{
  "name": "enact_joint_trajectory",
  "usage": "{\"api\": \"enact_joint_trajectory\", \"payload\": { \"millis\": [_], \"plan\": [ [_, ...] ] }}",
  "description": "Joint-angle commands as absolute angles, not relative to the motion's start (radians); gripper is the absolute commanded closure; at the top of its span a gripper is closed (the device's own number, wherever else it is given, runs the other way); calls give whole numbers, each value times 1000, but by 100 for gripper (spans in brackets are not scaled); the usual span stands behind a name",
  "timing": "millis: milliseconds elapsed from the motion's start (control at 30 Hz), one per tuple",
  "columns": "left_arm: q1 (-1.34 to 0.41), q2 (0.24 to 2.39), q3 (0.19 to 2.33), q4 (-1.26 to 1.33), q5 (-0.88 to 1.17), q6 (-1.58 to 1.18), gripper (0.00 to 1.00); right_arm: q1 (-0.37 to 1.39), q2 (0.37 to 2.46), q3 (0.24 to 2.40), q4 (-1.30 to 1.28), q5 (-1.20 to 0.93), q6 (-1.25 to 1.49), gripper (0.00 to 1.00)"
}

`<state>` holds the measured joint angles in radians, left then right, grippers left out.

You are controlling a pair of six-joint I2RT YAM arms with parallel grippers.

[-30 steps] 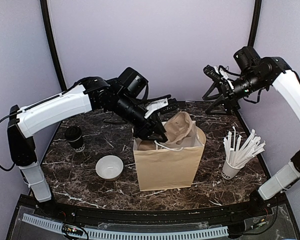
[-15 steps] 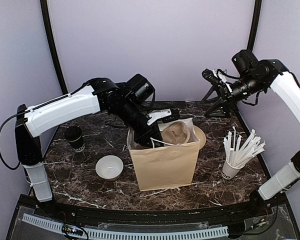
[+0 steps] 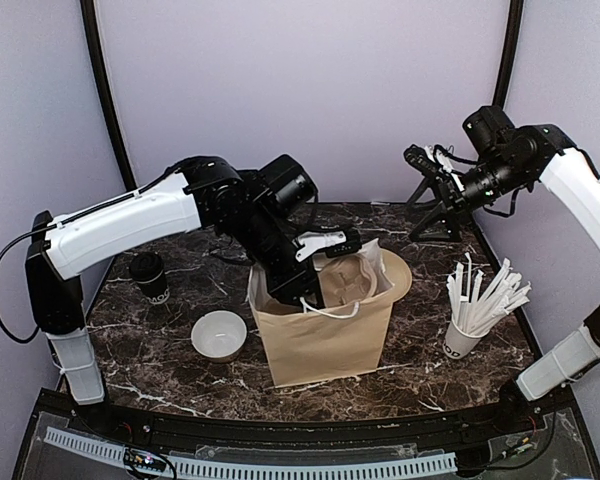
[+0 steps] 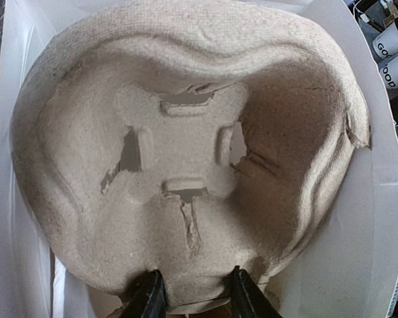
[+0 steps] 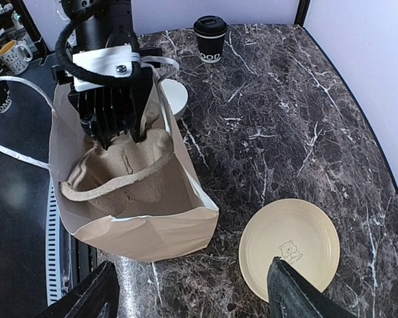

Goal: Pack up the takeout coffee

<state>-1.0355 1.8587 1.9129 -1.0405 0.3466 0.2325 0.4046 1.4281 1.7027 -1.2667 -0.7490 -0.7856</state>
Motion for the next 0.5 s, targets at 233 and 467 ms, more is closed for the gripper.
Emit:
{"api": "enact_joint_trajectory", "payload": {
  "millis": [233,467],
  "plan": [
    [-1097,1727,1836,-1185,337,110,64,400,1414,1694,-1242,-781,-790,23],
    [-1125,1750,1835,-1189,343,111,64,400,1428,1692,-1241,-796,-787,23]
  ]
}}
